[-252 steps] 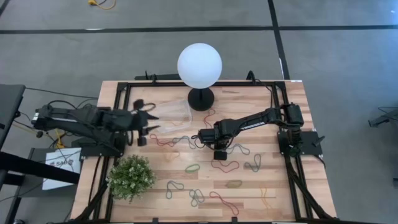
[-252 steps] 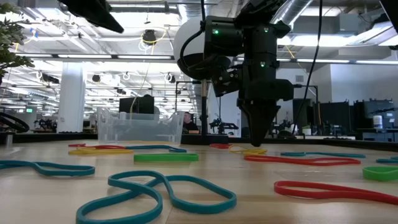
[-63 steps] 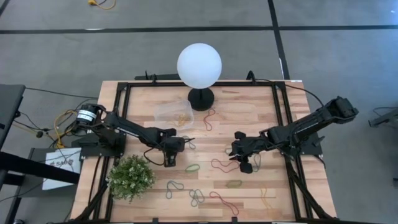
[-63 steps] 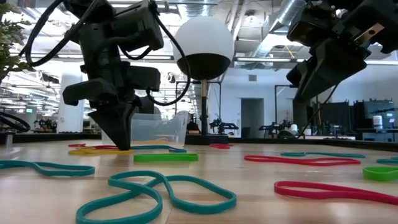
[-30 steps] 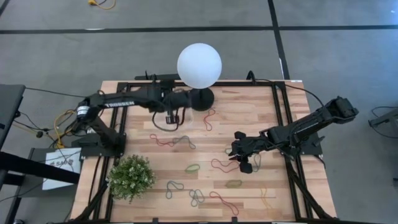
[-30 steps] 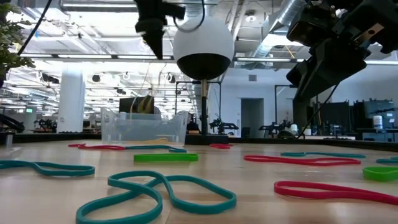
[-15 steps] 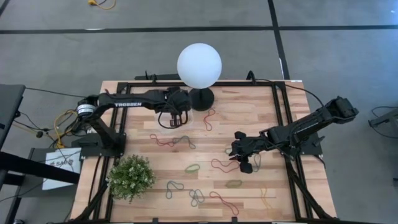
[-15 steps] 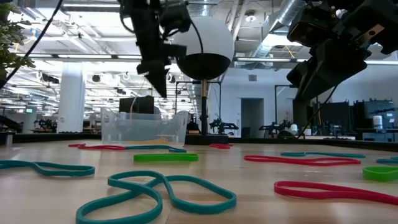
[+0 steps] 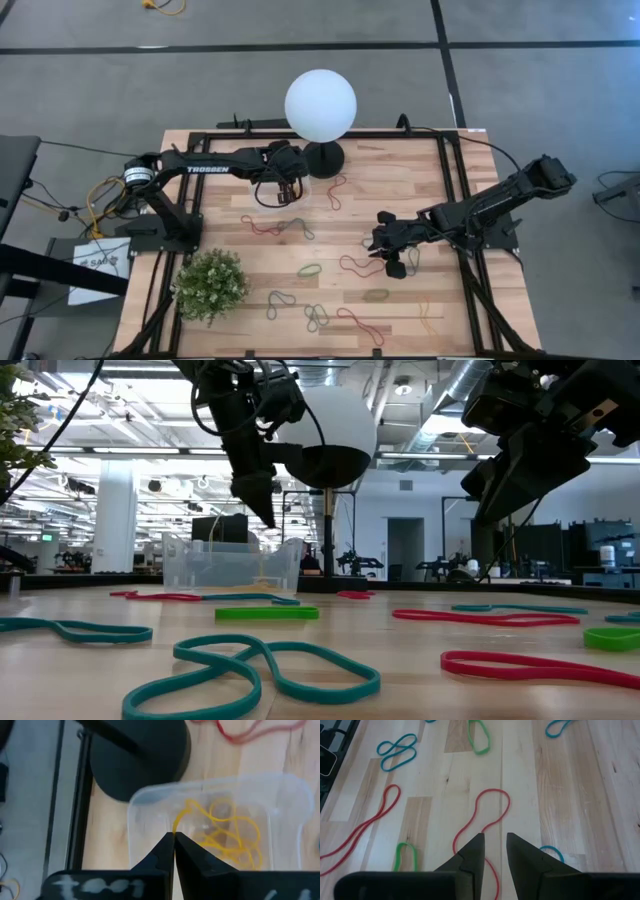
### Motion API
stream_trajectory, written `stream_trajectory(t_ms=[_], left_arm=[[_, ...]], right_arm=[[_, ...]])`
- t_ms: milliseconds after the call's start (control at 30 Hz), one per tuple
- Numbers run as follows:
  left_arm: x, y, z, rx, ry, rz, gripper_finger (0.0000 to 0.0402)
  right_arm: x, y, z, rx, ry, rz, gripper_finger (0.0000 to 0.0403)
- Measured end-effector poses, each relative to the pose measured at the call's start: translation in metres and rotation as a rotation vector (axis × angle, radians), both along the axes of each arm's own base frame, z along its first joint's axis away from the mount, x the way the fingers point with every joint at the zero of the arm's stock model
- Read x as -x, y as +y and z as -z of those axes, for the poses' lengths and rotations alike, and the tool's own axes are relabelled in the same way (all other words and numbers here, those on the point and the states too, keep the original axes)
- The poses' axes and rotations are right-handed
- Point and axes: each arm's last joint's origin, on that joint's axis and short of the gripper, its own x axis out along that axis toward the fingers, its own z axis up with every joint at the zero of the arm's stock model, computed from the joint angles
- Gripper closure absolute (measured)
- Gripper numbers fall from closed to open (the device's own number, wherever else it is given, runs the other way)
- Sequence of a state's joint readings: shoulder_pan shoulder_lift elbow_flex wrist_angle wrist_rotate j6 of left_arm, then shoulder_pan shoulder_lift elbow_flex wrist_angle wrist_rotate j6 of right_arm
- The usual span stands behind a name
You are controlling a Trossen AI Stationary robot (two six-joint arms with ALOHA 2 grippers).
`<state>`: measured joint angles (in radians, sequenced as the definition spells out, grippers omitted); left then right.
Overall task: Pick and place items into bin
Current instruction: Put the yellow rubber band into the transparent bin
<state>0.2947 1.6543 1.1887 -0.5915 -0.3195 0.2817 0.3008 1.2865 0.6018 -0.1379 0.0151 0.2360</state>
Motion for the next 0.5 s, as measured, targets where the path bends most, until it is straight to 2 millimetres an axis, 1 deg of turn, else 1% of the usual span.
stream_trajectory(t_ms=[167, 300, 367, 500], left_arm=[[0.000, -0.001, 0.003, 0.013, -0.004, 0.017, 0.0401], [0.000, -0.002, 0.007, 0.113, -0.030, 0.032, 0.0401], [-0.003, -0.003, 0.012, 0.146, -0.028, 0.049, 0.0401], [-0.009, -0.001, 0.031, 0.160, 0.033, 0.055, 0.0401]], right_arm=[[0.000, 0.000, 0.000, 0.000, -0.001, 0.000, 0.0327], [0.000, 0.000, 0.000, 0.000, 0.000, 0.000, 0.0327], [0.000, 0.000, 0.000, 0.000, 0.000, 0.000, 0.0327], [0.000, 0.000, 0.000, 0.001, 0.002, 0.000, 0.0327]])
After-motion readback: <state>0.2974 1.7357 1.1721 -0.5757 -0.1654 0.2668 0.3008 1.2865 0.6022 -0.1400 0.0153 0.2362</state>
